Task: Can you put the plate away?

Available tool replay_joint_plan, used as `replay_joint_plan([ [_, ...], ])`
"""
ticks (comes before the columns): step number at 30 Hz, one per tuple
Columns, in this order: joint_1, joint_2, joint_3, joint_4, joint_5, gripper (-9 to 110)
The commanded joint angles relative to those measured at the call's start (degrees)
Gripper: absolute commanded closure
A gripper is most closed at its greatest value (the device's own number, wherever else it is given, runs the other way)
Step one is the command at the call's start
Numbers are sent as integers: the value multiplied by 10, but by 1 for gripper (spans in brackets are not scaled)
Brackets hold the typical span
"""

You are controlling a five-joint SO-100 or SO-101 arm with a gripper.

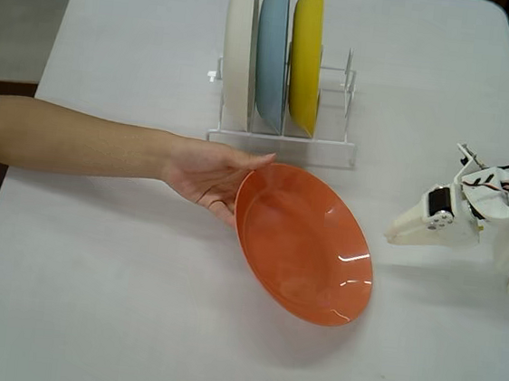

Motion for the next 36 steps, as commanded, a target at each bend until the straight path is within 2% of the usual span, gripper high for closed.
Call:
replay_joint_plan([
  [1, 12, -11, -89, 7, -8, 102],
  [10, 44, -247, -352, -9, -44, 102],
  [18, 38, -426, -437, -185, -53, 102],
  [26, 35, -620, -588, -130, -100, 102],
  [36, 6, -793, -766, -105, -105, 102],
])
